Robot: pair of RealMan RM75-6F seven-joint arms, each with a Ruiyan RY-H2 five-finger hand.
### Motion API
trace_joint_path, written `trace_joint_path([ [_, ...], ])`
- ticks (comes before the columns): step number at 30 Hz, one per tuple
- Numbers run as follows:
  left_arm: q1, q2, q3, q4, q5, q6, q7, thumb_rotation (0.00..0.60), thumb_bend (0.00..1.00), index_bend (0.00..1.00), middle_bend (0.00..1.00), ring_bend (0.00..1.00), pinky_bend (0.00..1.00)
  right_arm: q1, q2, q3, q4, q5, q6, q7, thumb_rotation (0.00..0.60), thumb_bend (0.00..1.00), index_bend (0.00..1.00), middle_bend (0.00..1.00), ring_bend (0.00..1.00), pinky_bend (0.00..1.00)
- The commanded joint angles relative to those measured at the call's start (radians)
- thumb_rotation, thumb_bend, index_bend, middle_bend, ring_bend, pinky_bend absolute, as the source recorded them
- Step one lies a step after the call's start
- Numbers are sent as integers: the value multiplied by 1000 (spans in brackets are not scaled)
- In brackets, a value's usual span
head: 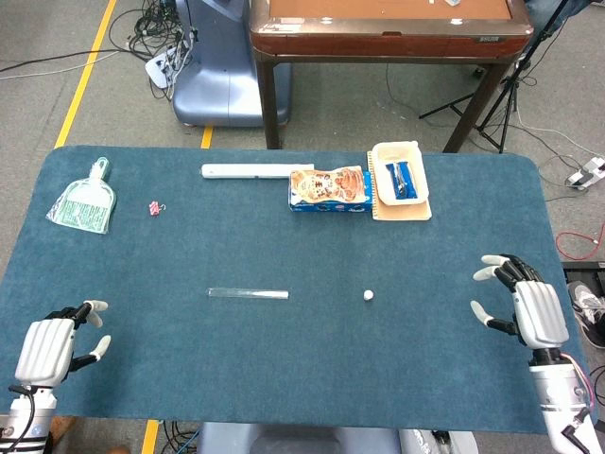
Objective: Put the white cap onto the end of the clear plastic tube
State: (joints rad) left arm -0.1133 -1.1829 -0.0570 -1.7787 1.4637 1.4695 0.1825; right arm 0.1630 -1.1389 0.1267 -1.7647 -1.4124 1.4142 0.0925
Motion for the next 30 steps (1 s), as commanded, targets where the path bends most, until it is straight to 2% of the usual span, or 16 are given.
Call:
trace_joint_path([
  [1,-13,1,-6,6,6,-12,-6,600,241,355,503,433,442,-8,10,5,-5,-5,13,12,600,263,438,257,164,244],
  [8,-102,10,-51,30,48,-82,-59,600,241,358,504,439,442,-6,66,34,-40,6,28,-18,600,267,438,257,164,244],
  [10,-139,6,-67,42,55,-118,-81,600,241,360,555,490,464,0,85,42,-52,11,23,-30,600,272,438,257,164,244],
  [11,-157,5,-73,46,58,-137,-85,600,241,361,602,534,510,3,92,46,-58,12,20,-34,600,273,438,257,164,244],
  [14,-221,-6,-91,59,71,-202,-87,600,241,363,769,699,771,12,112,57,-72,18,13,-48,600,273,438,257,164,245],
  [19,-331,-62,-132,90,56,-304,-61,600,241,379,983,915,932,26,126,69,-85,24,2,-55,600,273,438,257,164,244],
  [23,-406,-118,-162,116,-25,-399,-7,600,241,390,1000,968,973,33,126,68,-84,23,-8,-52,600,273,438,257,164,244],
  [30,-521,-228,-189,191,-190,-534,106,600,241,391,1000,978,983,38,128,64,-77,26,-19,-43,600,273,438,257,164,245],
])
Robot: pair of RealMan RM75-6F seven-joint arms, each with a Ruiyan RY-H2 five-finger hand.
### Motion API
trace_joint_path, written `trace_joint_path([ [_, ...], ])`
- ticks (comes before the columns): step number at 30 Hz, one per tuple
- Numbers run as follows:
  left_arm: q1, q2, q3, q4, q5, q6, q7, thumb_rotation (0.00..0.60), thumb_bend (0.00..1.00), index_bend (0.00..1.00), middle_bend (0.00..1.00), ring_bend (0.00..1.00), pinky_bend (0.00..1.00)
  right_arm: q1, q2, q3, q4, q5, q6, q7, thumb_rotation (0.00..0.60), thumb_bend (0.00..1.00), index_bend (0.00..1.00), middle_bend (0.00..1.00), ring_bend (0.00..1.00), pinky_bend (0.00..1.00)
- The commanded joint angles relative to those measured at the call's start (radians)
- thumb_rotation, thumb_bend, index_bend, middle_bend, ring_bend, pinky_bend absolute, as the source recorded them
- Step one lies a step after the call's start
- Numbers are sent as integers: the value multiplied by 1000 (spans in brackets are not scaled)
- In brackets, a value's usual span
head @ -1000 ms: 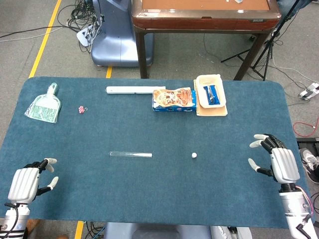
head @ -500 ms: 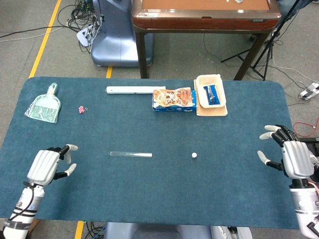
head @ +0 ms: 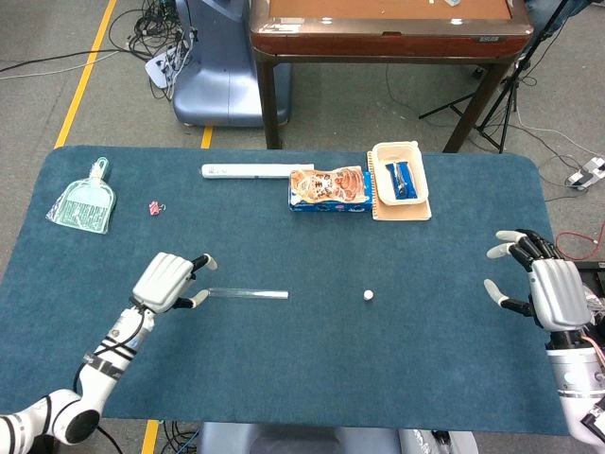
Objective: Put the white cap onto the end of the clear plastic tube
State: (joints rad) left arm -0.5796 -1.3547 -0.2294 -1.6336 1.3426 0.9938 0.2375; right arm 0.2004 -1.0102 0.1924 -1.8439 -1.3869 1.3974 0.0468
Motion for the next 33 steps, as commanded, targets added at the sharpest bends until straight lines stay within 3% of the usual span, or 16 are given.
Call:
trace_joint_path([
  [1,-67,-71,-17,59,-86,-69,65,600,241,393,1000,980,986,0,-2,-3,4,0,-3,5,600,273,438,257,164,245],
  [16,-209,-264,4,215,-356,-145,270,600,241,422,1000,977,987,-15,-11,-26,47,7,-10,59,600,273,438,257,164,244],
  [33,-259,-359,41,331,-430,-147,292,600,241,463,1000,976,987,-33,-15,-37,80,14,-8,106,600,273,438,257,164,244],
])
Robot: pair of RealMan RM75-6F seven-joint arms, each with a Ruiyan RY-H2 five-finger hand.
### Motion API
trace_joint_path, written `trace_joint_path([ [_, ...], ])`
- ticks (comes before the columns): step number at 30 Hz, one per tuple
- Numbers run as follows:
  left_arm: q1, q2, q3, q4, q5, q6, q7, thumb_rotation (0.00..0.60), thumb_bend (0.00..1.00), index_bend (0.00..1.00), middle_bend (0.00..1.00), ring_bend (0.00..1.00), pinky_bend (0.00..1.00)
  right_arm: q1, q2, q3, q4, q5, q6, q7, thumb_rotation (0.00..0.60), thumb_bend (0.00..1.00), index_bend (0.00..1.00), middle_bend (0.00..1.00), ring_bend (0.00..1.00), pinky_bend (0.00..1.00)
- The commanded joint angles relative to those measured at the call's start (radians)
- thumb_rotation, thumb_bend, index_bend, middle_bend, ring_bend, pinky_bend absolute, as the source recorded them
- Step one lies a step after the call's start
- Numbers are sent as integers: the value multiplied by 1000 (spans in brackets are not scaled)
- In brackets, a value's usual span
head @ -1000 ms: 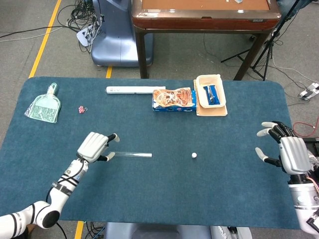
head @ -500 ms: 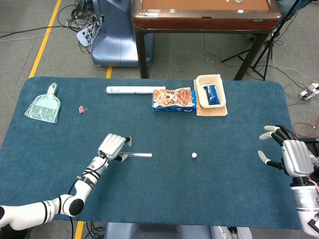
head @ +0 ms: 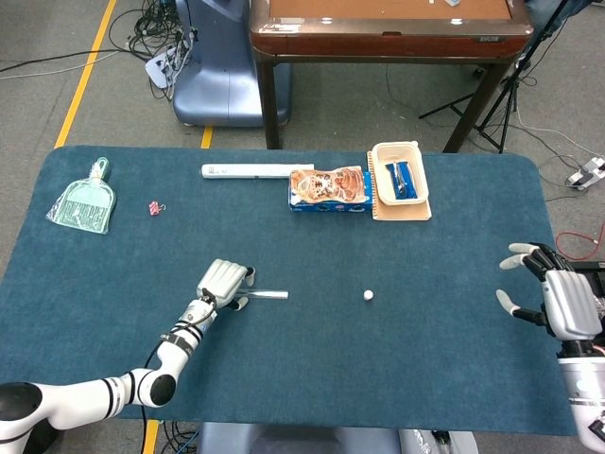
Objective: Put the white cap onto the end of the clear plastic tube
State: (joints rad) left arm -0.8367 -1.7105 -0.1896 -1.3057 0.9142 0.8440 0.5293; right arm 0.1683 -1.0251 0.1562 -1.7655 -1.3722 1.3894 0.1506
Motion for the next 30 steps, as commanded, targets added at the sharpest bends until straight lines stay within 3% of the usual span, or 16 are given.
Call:
trace_joint_path([
  [1,-3,-7,3,7,-2,4,-1,600,241,463,1000,977,988,-1,-1,-1,2,-1,-1,4,600,273,438,257,164,244],
  [30,-21,-17,23,41,-69,-1,-3,600,248,535,1000,979,988,-17,3,-6,0,-3,10,14,600,273,438,257,164,245],
])
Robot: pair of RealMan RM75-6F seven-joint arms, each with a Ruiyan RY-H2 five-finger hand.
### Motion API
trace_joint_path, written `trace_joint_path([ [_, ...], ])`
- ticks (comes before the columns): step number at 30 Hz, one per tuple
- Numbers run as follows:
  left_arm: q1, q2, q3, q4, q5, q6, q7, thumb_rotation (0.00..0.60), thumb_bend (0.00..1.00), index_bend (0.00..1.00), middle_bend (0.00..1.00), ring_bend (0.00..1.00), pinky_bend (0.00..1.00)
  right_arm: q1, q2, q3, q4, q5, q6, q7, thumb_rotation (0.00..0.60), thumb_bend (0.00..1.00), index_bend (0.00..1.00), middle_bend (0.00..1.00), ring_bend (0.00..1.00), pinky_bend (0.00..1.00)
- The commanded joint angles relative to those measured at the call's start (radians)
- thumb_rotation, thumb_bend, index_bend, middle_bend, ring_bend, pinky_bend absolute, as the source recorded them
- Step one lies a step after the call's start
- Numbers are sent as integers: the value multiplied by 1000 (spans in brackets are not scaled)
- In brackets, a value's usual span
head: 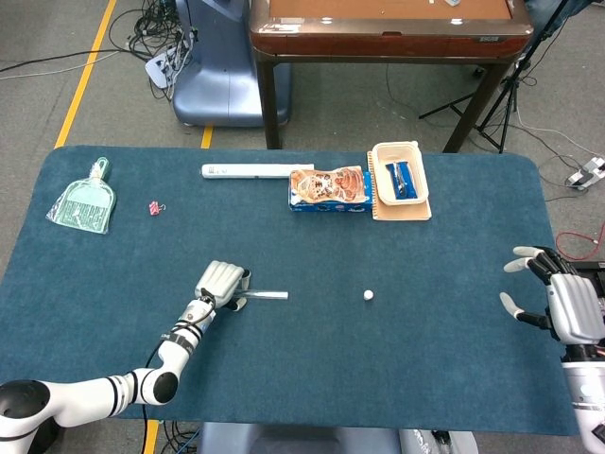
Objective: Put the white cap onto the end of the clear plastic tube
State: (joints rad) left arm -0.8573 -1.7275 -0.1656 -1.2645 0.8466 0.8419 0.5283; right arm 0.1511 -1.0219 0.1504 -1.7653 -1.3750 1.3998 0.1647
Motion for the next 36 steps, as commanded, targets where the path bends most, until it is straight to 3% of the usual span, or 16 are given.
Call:
trace_joint_path([
  [1,-1,1,-1,0,-3,0,-3,600,252,540,1000,979,988,0,0,-1,-1,0,-1,0,600,273,438,257,164,244],
  [9,5,21,-2,-26,5,10,-25,600,308,546,1000,981,988,2,0,-1,-4,-6,-4,-3,600,273,438,257,164,244],
  [15,42,87,-13,-120,71,39,-124,600,309,562,1000,983,990,29,12,-6,-35,-24,-44,-39,600,273,438,255,164,244],
  [26,124,222,-16,-312,178,78,-313,600,309,570,1000,983,991,167,-6,-13,-85,-61,-238,-128,600,273,484,255,164,244],
  [36,184,297,10,-414,263,144,-376,600,309,577,1000,983,991,268,-111,-12,-18,-10,-354,-245,600,274,505,251,132,239],
])
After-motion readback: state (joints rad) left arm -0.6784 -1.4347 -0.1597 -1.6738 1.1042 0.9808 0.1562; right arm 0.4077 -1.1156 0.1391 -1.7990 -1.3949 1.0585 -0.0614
